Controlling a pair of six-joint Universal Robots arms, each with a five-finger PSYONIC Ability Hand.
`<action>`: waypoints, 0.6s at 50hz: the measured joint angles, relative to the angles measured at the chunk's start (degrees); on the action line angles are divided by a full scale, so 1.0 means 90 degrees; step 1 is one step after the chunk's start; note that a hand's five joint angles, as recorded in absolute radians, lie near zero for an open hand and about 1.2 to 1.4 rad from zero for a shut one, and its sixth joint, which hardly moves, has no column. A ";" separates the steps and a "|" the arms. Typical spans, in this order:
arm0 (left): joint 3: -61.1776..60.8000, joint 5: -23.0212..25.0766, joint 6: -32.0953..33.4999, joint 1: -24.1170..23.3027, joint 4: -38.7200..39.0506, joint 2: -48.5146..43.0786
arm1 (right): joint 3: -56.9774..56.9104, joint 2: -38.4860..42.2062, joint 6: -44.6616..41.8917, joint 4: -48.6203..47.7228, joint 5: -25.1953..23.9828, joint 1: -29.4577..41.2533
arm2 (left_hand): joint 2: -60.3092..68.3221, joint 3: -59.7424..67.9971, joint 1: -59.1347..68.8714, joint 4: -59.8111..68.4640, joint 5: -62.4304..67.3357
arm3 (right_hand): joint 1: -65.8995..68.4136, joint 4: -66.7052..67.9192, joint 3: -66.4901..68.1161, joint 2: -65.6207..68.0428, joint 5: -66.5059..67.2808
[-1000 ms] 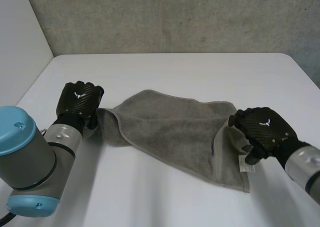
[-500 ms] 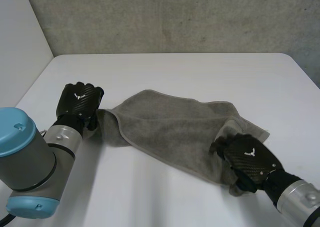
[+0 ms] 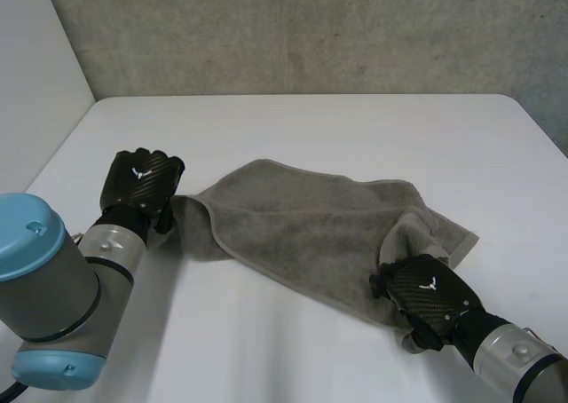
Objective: Fold the towel.
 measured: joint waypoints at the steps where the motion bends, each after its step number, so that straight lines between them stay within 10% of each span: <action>1: -0.0001 0.0000 0.0000 0.0000 0.0001 -0.0001 | -0.0011 0.0031 -0.0004 -0.0015 0.0003 0.0001 | 0.0000 0.0000 0.0000 0.0000 0.0000 | 0.0015 0.0022 0.0018 0.0020 0.0022; 18: -0.0006 0.0009 -0.0010 -0.0002 0.0004 -0.0011 | -0.0288 0.0481 -0.0054 -0.0127 0.0262 0.0022 | 0.0000 0.0000 0.0000 0.0000 0.0000 | 0.0656 0.0658 0.0681 0.0755 0.0645; 30: -0.0005 0.0003 -0.0010 -0.0003 0.0005 -0.0027 | -0.0478 0.0586 -0.0050 -0.0320 0.0372 0.0067 | 0.0000 0.0000 0.0000 0.0000 0.0000 | 0.4716 0.4767 0.4693 0.4702 0.4751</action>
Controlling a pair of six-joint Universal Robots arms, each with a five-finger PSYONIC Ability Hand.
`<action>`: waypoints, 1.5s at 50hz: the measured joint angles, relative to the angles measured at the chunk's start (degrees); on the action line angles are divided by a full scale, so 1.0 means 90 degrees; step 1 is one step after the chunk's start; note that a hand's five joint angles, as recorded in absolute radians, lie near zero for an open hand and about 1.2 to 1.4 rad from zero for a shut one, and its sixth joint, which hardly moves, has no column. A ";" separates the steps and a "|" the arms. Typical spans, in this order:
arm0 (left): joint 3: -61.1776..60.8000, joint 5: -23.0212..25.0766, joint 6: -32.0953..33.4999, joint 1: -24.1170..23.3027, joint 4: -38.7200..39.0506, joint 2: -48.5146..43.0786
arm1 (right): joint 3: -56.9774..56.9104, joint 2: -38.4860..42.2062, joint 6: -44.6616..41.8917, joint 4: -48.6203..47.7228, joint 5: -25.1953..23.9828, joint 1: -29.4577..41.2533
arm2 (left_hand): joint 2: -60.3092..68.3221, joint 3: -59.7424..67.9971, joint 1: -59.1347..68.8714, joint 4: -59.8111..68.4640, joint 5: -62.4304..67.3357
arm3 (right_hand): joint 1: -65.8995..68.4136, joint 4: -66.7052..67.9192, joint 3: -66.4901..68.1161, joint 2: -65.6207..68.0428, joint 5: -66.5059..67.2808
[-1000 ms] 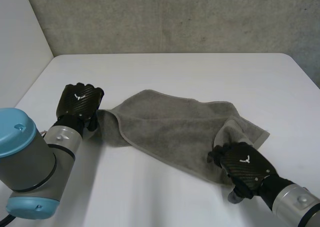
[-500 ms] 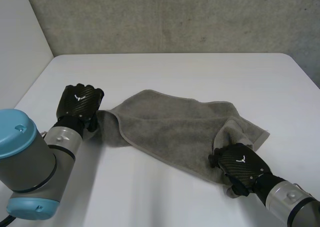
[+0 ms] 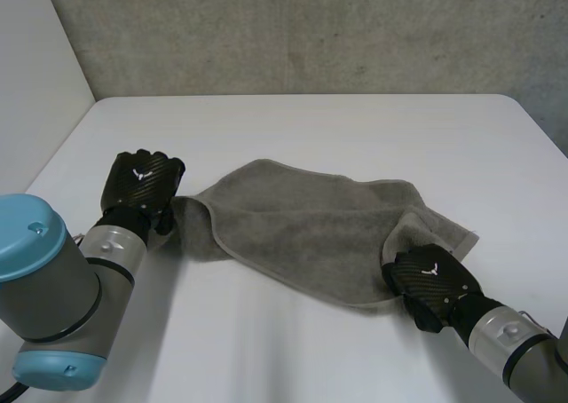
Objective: Fold the towel.
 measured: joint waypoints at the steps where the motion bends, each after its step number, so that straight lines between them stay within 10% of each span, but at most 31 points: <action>1: 0.0000 0.0000 0.0000 -0.0001 0.0000 0.0000 | -0.0036 0.0022 0.0001 -0.0005 0.0046 0.0007 | 0.0000 0.0000 0.0000 0.0000 0.0000 | 0.0000 0.0001 0.0000 0.0000 -0.0001; 47: 0.0000 0.0005 -0.0016 -0.0011 0.0000 0.0002 | -0.0229 0.0286 0.0068 0.0105 0.0451 0.0219 | -0.0002 0.0000 0.0000 0.0000 0.0000 | -0.3203 -0.3212 -0.3165 -0.2999 -0.3319; 56: 0.0000 -0.0001 -0.0016 -0.0013 -0.0003 0.0007 | -0.0300 0.0329 0.0065 0.0100 0.0456 0.0207 | -0.0002 0.0000 0.0000 0.0000 0.0000 | 0.0009 -0.0076 -0.0035 0.0021 -0.0046; 75: 0.0492 -0.0043 -0.0055 -0.0027 -0.0587 0.1280 | -0.2904 -0.1632 0.1776 0.2357 0.0119 0.0047 | -0.0002 0.0002 -0.0001 0.0000 -0.0001 | 0.0034 0.0017 0.0019 0.0025 0.0006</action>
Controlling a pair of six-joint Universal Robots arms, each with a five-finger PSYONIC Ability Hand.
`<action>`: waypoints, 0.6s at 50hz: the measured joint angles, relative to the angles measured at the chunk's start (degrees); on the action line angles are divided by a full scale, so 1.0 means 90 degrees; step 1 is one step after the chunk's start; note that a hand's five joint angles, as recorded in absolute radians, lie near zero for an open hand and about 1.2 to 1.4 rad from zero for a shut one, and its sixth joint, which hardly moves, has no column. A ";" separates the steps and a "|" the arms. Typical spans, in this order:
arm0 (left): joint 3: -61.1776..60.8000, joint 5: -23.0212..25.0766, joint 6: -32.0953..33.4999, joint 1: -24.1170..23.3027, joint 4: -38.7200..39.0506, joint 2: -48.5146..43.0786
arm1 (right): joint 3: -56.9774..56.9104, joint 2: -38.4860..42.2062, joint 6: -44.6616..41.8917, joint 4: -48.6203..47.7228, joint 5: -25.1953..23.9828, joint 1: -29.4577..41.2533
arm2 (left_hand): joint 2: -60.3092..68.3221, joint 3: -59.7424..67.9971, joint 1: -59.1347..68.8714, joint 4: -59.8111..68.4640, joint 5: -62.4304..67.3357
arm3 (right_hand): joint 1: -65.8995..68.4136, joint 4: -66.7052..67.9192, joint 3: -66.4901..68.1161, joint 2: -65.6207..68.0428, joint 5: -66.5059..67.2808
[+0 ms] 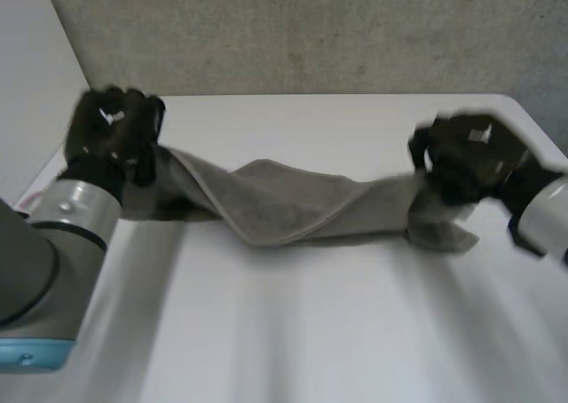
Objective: Fold the towel.
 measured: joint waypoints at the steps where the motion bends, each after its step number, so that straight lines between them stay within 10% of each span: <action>1: 0.0035 0.0000 -0.0007 0.0001 -0.0062 0.0084 | -0.0191 -0.0089 0.0063 0.0136 -0.0029 -0.0014 | 0.0000 0.0001 0.0000 0.0000 0.0001 | 0.0000 0.0000 0.0000 0.0000 0.0000; 14: 0.0740 0.0033 0.0056 0.0036 -0.0779 -0.0673 | -0.2192 0.1548 -0.1487 0.2293 0.0062 -0.0269 | 0.0000 0.0002 0.0000 0.0000 0.0001 | 0.0000 0.0002 0.0001 0.0001 0.0001; 30: 0.2882 0.0040 0.0450 0.0026 -0.1292 -0.3186 | -0.4455 0.4270 -0.2070 0.2383 0.1162 0.0350 | 0.0000 0.0006 0.0000 0.0000 0.0001 | -0.0004 0.0005 0.0001 0.0001 0.0001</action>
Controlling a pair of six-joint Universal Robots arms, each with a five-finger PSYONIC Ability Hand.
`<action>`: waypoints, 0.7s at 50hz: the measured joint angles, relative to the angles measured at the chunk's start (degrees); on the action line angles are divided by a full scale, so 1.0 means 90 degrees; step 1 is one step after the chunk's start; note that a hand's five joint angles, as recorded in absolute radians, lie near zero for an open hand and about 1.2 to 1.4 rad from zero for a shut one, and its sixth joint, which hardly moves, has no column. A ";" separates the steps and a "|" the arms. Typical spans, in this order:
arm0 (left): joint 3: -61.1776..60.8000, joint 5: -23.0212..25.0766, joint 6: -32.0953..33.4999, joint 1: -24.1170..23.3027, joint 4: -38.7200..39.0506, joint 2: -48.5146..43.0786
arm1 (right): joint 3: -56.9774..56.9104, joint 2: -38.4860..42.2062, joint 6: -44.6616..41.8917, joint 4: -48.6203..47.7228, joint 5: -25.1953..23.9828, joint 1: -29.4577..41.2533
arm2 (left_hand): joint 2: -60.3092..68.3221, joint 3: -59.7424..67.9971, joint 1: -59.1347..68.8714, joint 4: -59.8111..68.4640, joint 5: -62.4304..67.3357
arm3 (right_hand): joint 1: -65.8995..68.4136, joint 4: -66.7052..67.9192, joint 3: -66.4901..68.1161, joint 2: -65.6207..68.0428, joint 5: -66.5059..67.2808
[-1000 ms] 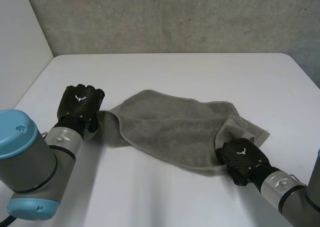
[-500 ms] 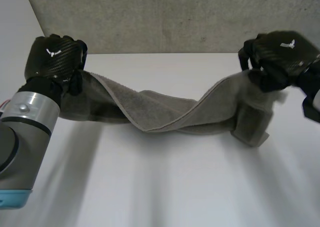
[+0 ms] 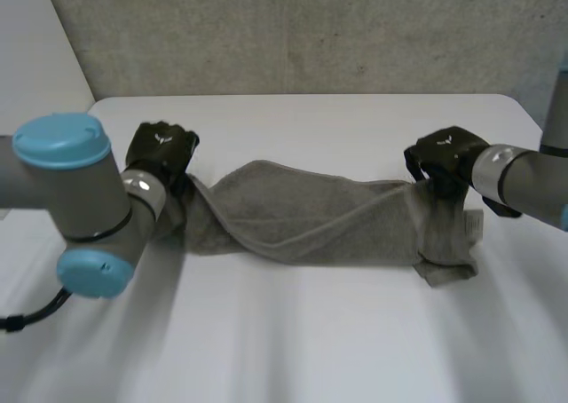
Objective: Fold the towel.
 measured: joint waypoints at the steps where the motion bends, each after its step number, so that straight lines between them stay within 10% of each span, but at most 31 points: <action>1: 0.0138 0.0000 0.0027 -0.0002 0.0002 -0.0058 | -0.0117 0.0064 0.0009 -0.0028 0.0011 0.0016 | 0.0000 0.0001 0.0000 0.0000 0.0000 | 0.0000 0.0000 0.0000 0.0000 0.0000; 19: 0.4570 -0.0012 -0.1022 -0.0072 0.1118 -0.0260 | -0.1910 -0.0893 0.1513 -0.3378 0.0236 0.0230 | 0.0000 0.0007 0.0000 0.0000 0.0000 | -0.0001 0.0009 0.0000 0.0000 0.0000; 35: -0.0193 0.0544 -0.1224 0.0353 0.0923 0.1110 | 0.1367 -0.1782 0.0903 -0.1629 -0.1295 -0.0157 | 0.0000 0.0009 0.0000 0.0000 0.0000 | -0.0001 0.0012 0.0001 0.0000 0.0001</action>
